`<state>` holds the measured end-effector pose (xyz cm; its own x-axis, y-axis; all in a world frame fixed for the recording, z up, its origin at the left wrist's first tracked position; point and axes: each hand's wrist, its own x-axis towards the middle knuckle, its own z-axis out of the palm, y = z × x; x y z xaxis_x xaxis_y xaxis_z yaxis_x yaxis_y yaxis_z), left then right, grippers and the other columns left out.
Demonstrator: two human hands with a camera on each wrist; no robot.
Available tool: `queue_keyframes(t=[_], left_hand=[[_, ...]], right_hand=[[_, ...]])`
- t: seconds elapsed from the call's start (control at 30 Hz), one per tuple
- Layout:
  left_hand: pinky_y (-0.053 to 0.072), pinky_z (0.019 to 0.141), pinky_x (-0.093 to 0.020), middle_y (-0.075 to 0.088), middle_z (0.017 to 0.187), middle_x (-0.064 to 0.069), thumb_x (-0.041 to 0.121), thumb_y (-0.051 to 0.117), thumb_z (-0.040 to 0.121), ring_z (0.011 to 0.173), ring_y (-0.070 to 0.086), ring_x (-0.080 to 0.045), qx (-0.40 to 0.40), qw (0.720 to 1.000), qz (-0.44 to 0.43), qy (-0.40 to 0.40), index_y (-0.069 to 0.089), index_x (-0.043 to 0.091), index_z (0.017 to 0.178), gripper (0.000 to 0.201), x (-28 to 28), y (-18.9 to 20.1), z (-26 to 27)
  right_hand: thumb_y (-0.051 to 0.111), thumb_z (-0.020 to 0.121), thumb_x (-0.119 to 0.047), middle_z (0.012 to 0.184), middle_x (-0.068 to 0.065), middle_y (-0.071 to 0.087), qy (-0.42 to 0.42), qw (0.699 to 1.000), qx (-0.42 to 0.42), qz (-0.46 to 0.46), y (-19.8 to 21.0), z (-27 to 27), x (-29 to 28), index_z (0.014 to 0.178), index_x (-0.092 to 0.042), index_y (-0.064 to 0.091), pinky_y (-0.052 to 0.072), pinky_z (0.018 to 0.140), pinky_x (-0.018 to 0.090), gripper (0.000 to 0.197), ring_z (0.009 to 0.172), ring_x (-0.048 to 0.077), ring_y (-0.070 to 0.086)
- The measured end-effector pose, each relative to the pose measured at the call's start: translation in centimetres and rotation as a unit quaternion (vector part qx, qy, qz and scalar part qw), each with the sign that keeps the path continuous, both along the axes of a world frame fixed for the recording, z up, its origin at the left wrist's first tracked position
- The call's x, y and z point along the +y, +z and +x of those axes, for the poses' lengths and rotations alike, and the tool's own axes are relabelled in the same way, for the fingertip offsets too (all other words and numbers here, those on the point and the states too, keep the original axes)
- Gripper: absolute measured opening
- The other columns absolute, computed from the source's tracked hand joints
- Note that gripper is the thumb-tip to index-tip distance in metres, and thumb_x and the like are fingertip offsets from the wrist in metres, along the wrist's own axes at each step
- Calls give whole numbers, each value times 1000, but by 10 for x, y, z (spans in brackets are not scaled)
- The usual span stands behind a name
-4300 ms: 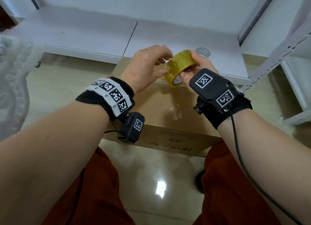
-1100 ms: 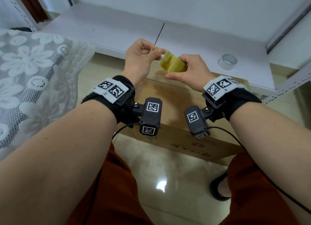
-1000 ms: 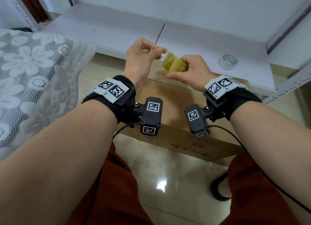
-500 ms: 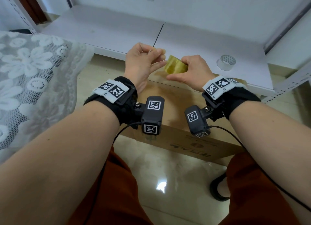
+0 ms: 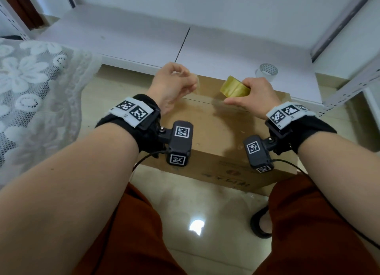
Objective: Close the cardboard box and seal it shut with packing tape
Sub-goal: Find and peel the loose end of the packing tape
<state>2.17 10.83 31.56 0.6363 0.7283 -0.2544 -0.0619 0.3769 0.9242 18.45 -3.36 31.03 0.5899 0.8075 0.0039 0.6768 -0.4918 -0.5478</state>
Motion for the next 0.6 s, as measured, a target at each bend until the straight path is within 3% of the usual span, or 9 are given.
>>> queue_keyframes(t=[0.07,0.13,0.2,0.3,0.4,0.43,0.5,0.53,0.6], left_hand=[[57,74,-25,66,76,-4,-13,64,81,69,62,-17,9,999,18,-36,46,11,86,30,-12,-5,9],[55,73,-26,66,85,-10,-14,65,79,69,61,-19,34,996,43,-67,48,11,85,31,-30,-11,20],[57,70,-25,62,94,-14,-16,64,79,69,61,-17,63,992,66,-86,48,10,84,31,-50,-16,30],[58,66,-23,61,86,-10,-16,63,80,66,61,-14,87,986,88,-115,47,11,83,31,-86,-27,45],[57,68,-33,59,85,-11,-13,61,84,64,61,-18,113,979,95,-141,45,11,85,29,-119,-50,61],[57,68,-31,58,86,-11,-11,61,84,65,60,-17,136,972,124,-145,45,11,87,27,-124,-59,63],[53,64,-16,58,87,-6,-6,64,84,71,59,-15,190,936,253,-156,50,10,93,24,-131,-72,68],[52,67,-15,60,89,-4,-3,66,83,77,60,-15,209,909,321,-163,53,10,98,24,-132,-77,70],[52,82,-29,62,98,-3,0,71,79,91,61,-20,232,860,420,-175,58,9,105,31,-133,-83,75]], right_hand=[[81,70,-43,67,-5,54,-6,1000,0,-1,-1,2,-11,76,-17,59,40,58,28,35,64,13,50],[80,71,-43,65,-10,51,-15,1000,-4,-3,-1,5,-25,73,-22,55,33,51,19,33,59,7,46],[80,71,-42,65,-12,51,-29,1000,0,1,-1,10,-38,79,-20,58,32,47,11,31,58,2,45],[81,70,-41,66,-12,52,-40,999,7,18,-5,18,-55,85,-17,63,32,47,7,33,58,-1,45],[81,69,-44,68,-6,58,-47,999,9,21,-9,23,-67,84,-16,64,42,57,23,36,62,10,51],[80,69,-45,71,-3,61,-43,999,14,21,-9,22,-68,84,-15,64,44,61,29,37,65,14,54],[80,69,-45,72,0,60,-34,999,18,17,-8,24,-73,80,-14,63,43,62,31,37,66,16,53],[80,69,-45,69,-2,57,-28,999,22,15,-9,25,-75,75,-16,61,41,60,30,35,64,14,50],[80,68,-45,65,-4,54,-16,999,32,15,-10,27,-78,66,-21,54,41,59,29,35,61,13,48]])
